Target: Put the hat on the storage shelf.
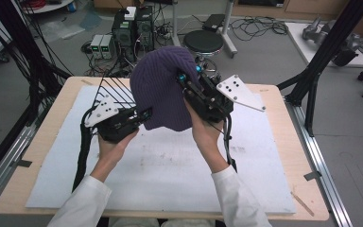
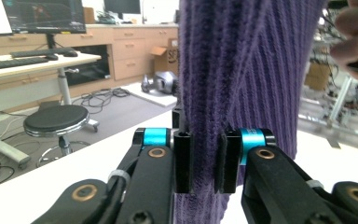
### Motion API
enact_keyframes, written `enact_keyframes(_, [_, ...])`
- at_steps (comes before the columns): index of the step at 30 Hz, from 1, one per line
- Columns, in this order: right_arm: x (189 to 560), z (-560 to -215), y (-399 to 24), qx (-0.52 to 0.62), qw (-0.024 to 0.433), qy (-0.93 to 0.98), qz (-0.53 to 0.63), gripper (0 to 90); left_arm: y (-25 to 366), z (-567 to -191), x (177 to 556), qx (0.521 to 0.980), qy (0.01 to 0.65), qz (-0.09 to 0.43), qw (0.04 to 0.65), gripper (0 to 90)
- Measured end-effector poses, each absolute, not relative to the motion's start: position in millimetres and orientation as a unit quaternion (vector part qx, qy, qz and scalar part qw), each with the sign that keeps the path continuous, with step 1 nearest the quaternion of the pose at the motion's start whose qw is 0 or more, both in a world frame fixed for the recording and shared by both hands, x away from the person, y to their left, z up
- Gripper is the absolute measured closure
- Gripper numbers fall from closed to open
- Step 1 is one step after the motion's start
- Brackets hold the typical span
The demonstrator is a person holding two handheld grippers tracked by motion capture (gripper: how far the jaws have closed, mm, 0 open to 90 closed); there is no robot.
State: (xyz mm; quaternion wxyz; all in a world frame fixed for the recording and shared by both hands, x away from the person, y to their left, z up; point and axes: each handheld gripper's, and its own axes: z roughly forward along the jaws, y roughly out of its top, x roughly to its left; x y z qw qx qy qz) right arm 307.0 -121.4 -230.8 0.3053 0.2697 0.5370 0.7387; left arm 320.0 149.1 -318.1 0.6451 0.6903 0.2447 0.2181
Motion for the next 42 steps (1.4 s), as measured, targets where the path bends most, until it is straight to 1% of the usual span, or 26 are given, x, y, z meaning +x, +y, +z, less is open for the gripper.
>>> enact_keyframes(2, [307.7,-232.0,-122.1,0.27,0.307,0.54,0.736,72.1,150.1,-319.4,322.6,0.7,0.244,0.199,0.641,82.2])
enact_keyframes(5, [311.2,-234.7,-122.3,0.276,0.306,0.546,0.729,72.0,151.9,-321.0,326.1,0.709,0.248,0.187,0.632,82.9])
enact_keyframes(10, [316.5,-237.8,-123.8,0.279,0.311,0.55,0.723,71.9,167.9,-316.8,328.9,0.699,0.262,0.212,0.631,83.0])
enact_keyframes(12, [318.7,-238.7,-123.2,0.277,0.317,0.557,0.716,71.6,183.9,-313.8,332.9,0.691,0.271,0.209,0.637,83.2])
enact_keyframes(20, [323.4,-241.6,-110.7,0.272,0.316,0.57,0.708,71.6,208.1,-308.7,335.6,0.676,0.286,0.228,0.64,83.2])
enact_keyframes(22, [324.0,-240.2,-106.2,0.269,0.316,0.573,0.707,71.6,214.0,-307.2,336.9,0.669,0.29,0.222,0.647,83.1])
enact_keyframes(28, [329.7,-231.1,-88.7,0.258,0.319,0.581,0.703,71.7,232.0,-300.0,341.3,0.649,0.304,0.242,0.654,82.8])
enact_keyframes(35, [342.3,-214.8,-62.8,0.25,0.329,0.583,0.7,71.8,253.9,-286.2,349.2,0.626,0.32,0.244,0.668,82.5])
enact_keyframes(42, [356.9,-203.9,-45.9,0.257,0.326,0.579,0.702,71.8,270.6,-271.7,352.1,0.629,0.318,0.268,0.657,82.3])
